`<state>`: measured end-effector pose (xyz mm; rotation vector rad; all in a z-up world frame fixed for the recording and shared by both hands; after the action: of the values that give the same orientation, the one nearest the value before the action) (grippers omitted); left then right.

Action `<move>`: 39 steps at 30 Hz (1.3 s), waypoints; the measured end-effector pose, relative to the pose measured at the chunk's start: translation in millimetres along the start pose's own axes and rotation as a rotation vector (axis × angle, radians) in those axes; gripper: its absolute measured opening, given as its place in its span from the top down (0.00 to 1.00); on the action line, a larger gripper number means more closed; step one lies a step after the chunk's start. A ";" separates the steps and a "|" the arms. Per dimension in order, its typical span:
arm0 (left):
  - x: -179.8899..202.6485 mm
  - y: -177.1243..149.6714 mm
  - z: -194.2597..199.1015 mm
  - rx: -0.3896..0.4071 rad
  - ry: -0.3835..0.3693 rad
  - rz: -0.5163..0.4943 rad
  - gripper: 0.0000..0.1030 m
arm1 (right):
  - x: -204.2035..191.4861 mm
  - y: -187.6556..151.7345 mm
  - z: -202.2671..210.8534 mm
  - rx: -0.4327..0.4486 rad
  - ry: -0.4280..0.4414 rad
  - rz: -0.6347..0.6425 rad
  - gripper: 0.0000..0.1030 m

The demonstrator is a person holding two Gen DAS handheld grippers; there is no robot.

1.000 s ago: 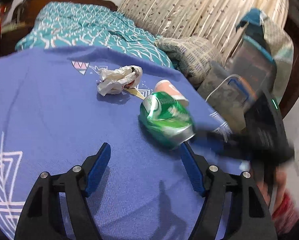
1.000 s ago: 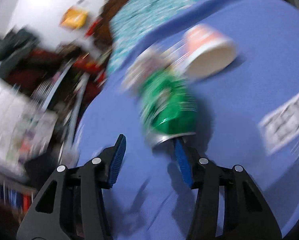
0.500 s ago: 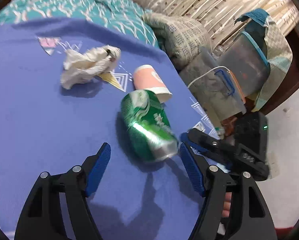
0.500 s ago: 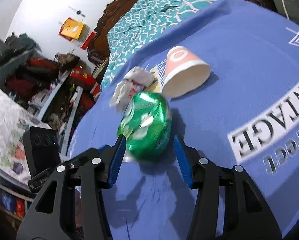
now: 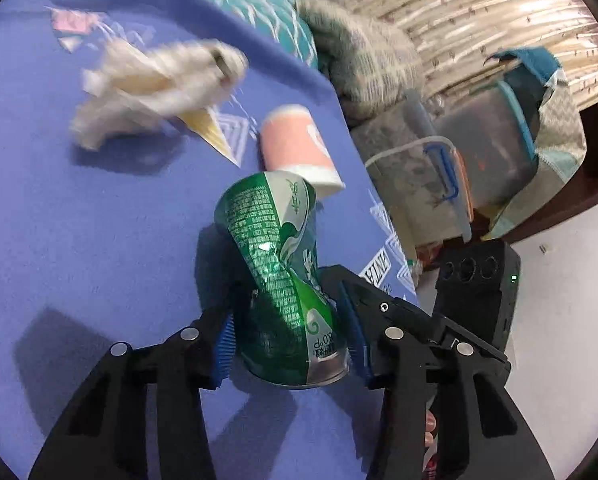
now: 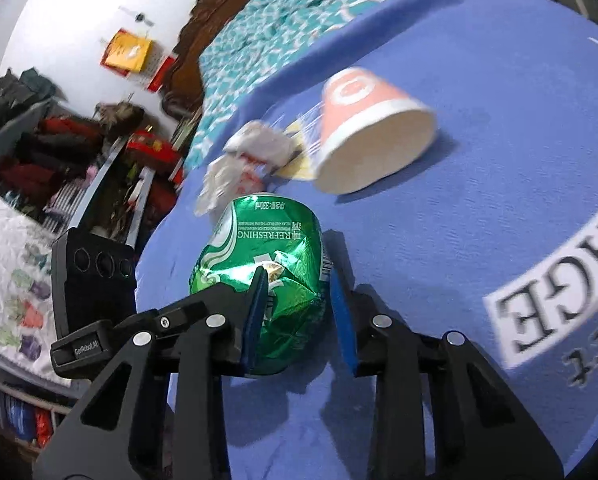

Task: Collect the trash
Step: 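Grasp the green can with the left tool while the right tool grasps the white red-printed wrapper, then carry the can and wrapper to the beige bin and open both tools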

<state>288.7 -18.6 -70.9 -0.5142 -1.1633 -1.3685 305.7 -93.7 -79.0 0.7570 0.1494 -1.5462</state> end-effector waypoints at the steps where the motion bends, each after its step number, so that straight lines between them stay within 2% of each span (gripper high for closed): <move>1: 0.9 -0.4 11.3 0.025 -0.001 -0.011 0.58 | -8.7 3.0 0.6 0.013 -0.011 0.023 0.65; 5: -7.7 -7.8 81.9 0.168 0.052 -0.044 0.60 | -38.1 18.4 -7.5 0.032 -0.037 0.058 0.63; 6: -13.2 -10.1 99.3 0.203 0.061 -0.040 0.61 | -42.7 21.8 -12.3 0.028 -0.045 0.052 0.53; 7: -16.5 -10.9 109.6 0.225 0.065 -0.038 0.61 | -50.5 28.5 -20.1 0.029 -0.053 0.035 0.35; 8: -21.9 -11.4 123.8 0.262 0.076 -0.034 0.61 | -57.3 34.6 -27.3 0.035 -0.058 0.018 0.30; 10: -32.6 -10.3 145.9 0.327 0.069 -0.014 0.62 | -67.3 42.3 -40.8 0.021 -0.066 0.008 0.27; 14: -41.8 -3.9 157.2 0.375 0.046 -0.003 0.63 | -96.0 66.5 -75.0 0.021 -0.140 -0.001 0.27; 15: -42.6 -2.4 158.1 0.374 0.054 -0.005 0.63 | -99.1 68.1 -82.6 0.008 -0.153 0.011 0.33; 16: -42.4 -2.0 158.8 0.373 0.068 -0.013 0.64 | -102.8 67.6 -91.5 -0.020 -0.161 0.025 0.58; 17: -43.2 -2.9 160.3 0.370 0.081 -0.018 0.65 | -105.6 62.2 -100.6 -0.066 -0.164 0.040 0.67; 19: -42.1 -4.4 157.5 0.352 0.113 -0.031 0.65 | -110.3 51.1 -92.9 -0.049 -0.153 0.083 0.71; 23: -42.6 -10.8 148.4 0.298 0.173 -0.056 0.67 | -111.6 9.1 -50.5 0.030 -0.184 0.292 0.74; 25: -41.0 -14.8 139.5 0.268 0.166 -0.060 0.58 | -103.2 -12.6 -28.4 0.062 -0.200 0.351 0.74; 26: -39.3 -16.6 135.5 0.257 0.165 -0.066 0.57 | -94.8 -24.2 -14.0 0.076 -0.205 0.366 0.74; 27: -38.0 -18.3 132.1 0.247 0.170 -0.073 0.57 | -84.0 -34.8 0.1 0.087 -0.210 0.368 0.74; 28: -37.0 -19.8 129.4 0.239 0.167 -0.078 0.62 | -75.0 -41.8 10.4 0.096 -0.213 0.360 0.74; 30: -30.5 -23.5 121.5 0.220 0.145 -0.097 0.63 | -49.4 -55.3 34.2 0.122 -0.228 0.323 0.74; 33: -19.4 -26.5 110.1 0.200 0.157 -0.135 0.63 | -16.8 -66.6 62.3 0.176 -0.271 0.260 0.75; 39: 17.1 -38.0 64.1 0.118 0.056 -0.143 0.64 | 45.9 -71.8 101.1 0.251 -0.318 0.133 0.75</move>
<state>228.8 19.9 -43.0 -0.3107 -1.2460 -1.4170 204.9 -174.4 -50.5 0.6898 -0.3289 -1.5528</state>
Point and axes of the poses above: each gripper's, at about its wrist camera, not at the fingertips, and z roughly against the way its jaws point, x to its right, y to its top, the point moved 8 cm from there along -z, roughly the way its jaws point, and after that the axes turned 15 degrees about -y, right-handed, at the moved point
